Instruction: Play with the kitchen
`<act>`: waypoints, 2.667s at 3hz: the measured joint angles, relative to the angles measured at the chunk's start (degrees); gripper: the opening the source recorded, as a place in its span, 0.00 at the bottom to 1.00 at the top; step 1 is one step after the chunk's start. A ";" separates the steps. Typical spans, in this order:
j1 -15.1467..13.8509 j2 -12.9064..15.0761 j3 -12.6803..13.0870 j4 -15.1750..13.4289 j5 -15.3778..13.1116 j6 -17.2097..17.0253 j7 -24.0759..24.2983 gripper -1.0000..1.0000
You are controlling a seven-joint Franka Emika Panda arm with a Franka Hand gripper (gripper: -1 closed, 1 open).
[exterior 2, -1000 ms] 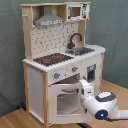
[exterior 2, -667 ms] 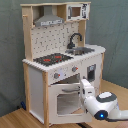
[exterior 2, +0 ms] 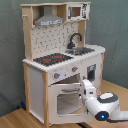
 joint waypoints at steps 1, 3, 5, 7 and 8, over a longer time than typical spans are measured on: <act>2.53 0.00 -2.53 0.02 -0.65 -4.50 -1.50 1.00; 6.48 0.00 -10.38 0.02 -5.35 -7.58 -8.05 1.00; 8.52 0.01 -15.84 -0.03 -6.59 -8.07 -19.25 1.00; 9.57 0.57 -20.37 -0.28 -6.56 -8.06 -32.52 1.00; 10.03 0.94 -22.62 -0.39 -6.55 -8.05 -39.64 1.00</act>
